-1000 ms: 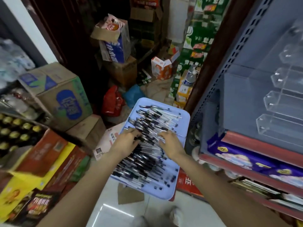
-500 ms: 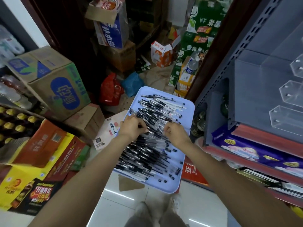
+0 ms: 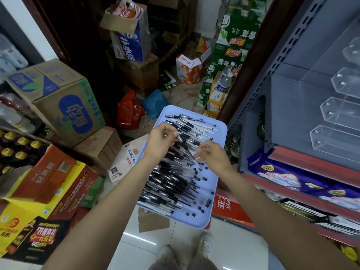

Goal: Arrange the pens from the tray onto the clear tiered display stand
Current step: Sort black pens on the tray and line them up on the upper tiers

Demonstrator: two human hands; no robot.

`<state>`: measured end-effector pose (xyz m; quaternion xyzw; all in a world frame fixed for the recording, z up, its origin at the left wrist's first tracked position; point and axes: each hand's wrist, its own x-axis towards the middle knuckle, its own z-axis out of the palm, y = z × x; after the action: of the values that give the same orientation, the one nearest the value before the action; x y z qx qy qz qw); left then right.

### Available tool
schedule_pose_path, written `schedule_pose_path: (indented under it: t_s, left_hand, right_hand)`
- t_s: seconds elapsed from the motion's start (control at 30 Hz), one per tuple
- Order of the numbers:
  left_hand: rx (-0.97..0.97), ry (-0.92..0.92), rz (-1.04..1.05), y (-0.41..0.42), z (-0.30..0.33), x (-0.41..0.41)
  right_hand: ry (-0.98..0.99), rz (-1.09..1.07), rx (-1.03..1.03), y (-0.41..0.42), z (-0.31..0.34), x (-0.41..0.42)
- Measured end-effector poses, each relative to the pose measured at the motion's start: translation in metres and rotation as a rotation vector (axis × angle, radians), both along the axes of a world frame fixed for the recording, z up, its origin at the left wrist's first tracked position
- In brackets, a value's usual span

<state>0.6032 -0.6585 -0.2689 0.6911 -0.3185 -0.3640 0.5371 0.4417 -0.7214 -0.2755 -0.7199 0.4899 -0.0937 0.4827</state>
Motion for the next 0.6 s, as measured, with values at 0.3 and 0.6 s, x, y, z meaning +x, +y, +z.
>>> schedule_pose_path:
  t_s: [0.3, 0.6]
  left_hand:
    - [-0.28, 0.238, 0.076, -0.056, 0.099, -0.05]
    - [-0.376, -0.378, -0.321, -0.15, 0.205, -0.184]
  right_hand:
    - [-0.389, -0.088, -0.022, -0.024, 0.1, -0.039]
    - [-0.573, -0.159, -0.278, -0.091, 0.177, -0.157]
